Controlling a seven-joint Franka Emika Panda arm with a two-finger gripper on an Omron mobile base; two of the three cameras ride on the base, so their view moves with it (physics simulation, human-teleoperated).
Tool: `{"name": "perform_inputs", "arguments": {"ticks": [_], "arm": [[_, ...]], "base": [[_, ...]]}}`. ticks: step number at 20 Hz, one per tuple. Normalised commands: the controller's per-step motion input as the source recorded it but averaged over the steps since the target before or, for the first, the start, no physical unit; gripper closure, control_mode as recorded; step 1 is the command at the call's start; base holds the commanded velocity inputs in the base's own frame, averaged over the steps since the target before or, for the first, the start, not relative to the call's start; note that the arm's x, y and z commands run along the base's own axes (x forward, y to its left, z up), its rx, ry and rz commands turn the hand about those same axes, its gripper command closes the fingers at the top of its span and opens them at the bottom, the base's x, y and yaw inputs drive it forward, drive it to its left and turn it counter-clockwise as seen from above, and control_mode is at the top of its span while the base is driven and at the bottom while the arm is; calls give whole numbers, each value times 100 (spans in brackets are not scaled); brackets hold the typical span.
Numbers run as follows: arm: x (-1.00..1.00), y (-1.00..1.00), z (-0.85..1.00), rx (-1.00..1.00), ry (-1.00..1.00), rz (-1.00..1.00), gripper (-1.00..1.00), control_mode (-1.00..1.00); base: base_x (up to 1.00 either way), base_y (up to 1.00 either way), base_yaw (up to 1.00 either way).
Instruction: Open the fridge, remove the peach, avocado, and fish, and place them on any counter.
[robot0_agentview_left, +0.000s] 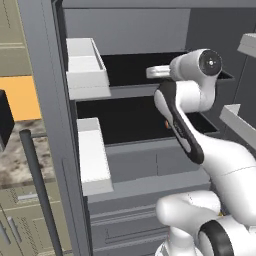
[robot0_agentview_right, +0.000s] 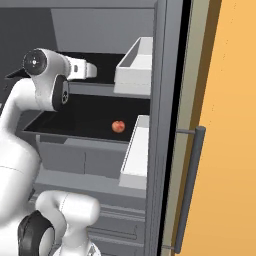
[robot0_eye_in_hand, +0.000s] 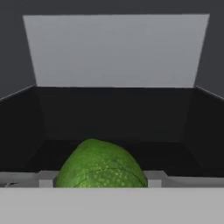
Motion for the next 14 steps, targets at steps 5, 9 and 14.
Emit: {"name": "perform_inputs", "arguments": {"ticks": [5, 9, 14], "arm": [[-100, -10, -44, 1, 5, -3, 100, -100], [-71, 0, -80, 0, 19, -4, 100, -100], [-3, 0, -79, 0, 22, -1, 100, -100]], "base": [[0, 0, 0], [0, 0, 0], [0, 0, 0]]}}
